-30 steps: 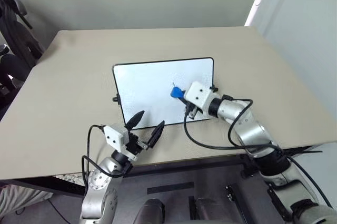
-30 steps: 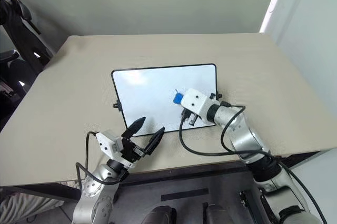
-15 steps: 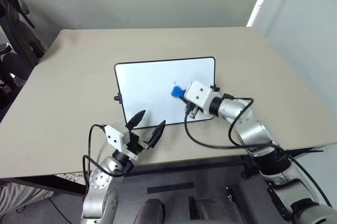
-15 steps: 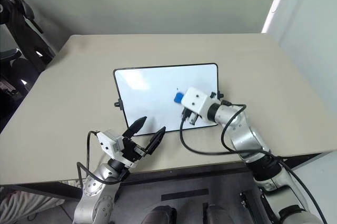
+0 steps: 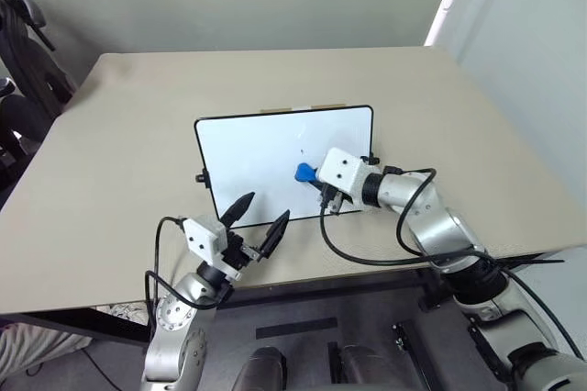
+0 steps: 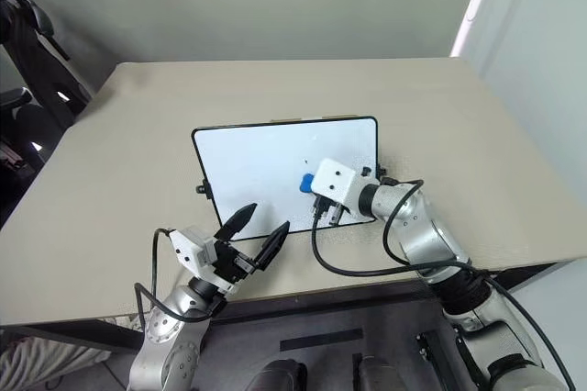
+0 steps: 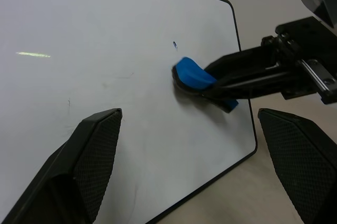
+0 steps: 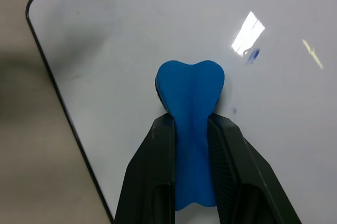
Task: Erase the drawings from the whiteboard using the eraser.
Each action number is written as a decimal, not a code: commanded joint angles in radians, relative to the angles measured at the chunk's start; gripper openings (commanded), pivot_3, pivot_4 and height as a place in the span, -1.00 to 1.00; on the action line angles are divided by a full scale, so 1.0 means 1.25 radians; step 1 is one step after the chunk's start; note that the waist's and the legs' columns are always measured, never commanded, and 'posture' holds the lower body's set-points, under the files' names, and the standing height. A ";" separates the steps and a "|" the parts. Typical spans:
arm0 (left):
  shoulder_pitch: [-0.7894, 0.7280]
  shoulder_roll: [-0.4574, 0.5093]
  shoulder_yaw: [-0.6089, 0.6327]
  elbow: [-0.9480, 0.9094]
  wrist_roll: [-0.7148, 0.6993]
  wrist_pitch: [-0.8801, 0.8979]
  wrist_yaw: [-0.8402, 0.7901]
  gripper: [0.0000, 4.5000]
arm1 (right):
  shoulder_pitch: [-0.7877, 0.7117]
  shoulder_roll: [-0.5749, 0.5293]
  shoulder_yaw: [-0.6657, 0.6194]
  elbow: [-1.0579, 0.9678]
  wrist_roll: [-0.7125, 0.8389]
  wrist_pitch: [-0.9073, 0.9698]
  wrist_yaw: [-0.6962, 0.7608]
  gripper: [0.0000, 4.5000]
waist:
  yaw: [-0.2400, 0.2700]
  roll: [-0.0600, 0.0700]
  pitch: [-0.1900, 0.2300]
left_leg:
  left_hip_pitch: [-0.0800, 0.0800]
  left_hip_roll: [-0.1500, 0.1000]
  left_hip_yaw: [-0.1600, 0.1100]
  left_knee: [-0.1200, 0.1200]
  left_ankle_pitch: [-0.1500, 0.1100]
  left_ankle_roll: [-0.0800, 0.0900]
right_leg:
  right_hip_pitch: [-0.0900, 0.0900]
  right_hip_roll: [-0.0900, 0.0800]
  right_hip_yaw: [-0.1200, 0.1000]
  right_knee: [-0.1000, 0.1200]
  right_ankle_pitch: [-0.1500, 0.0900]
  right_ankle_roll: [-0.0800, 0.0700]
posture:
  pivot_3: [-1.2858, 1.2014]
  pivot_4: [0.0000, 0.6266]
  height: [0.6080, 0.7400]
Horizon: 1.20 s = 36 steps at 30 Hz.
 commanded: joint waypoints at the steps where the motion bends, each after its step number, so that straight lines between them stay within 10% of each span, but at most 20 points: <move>1: 0.003 -0.002 -0.003 -0.042 -0.002 -0.009 0.000 1.00 | -0.035 0.000 -0.032 0.023 -0.021 0.021 -0.034 -0.62 | 0.000 0.000 0.000 | 0.000 0.000 0.000 0.000 0.000 0.000 | 0.000 0.000 0.000 0.000 0.000 -0.001 | 0.03 -0.52 1.00; 19: 0.016 -0.002 -0.011 -0.063 -0.004 -0.002 0.001 1.00 | -0.101 0.026 -0.092 0.041 -0.011 0.052 -0.099 -0.62 | 0.004 0.000 0.000 | 0.000 0.000 0.000 -0.001 -0.003 -0.004 | -0.001 0.000 0.000 0.000 0.001 -0.004 | 0.03 -0.52 1.00; 36: 0.018 -0.008 -0.017 -0.058 -0.004 -0.011 0.004 1.00 | -0.030 -0.055 0.018 -0.063 0.005 0.078 0.069 -0.62 | 0.002 0.000 0.000 | 0.000 0.000 0.000 -0.001 -0.002 -0.004 | 0.000 0.000 0.000 0.000 -0.001 -0.001 | 0.03 -0.52 1.00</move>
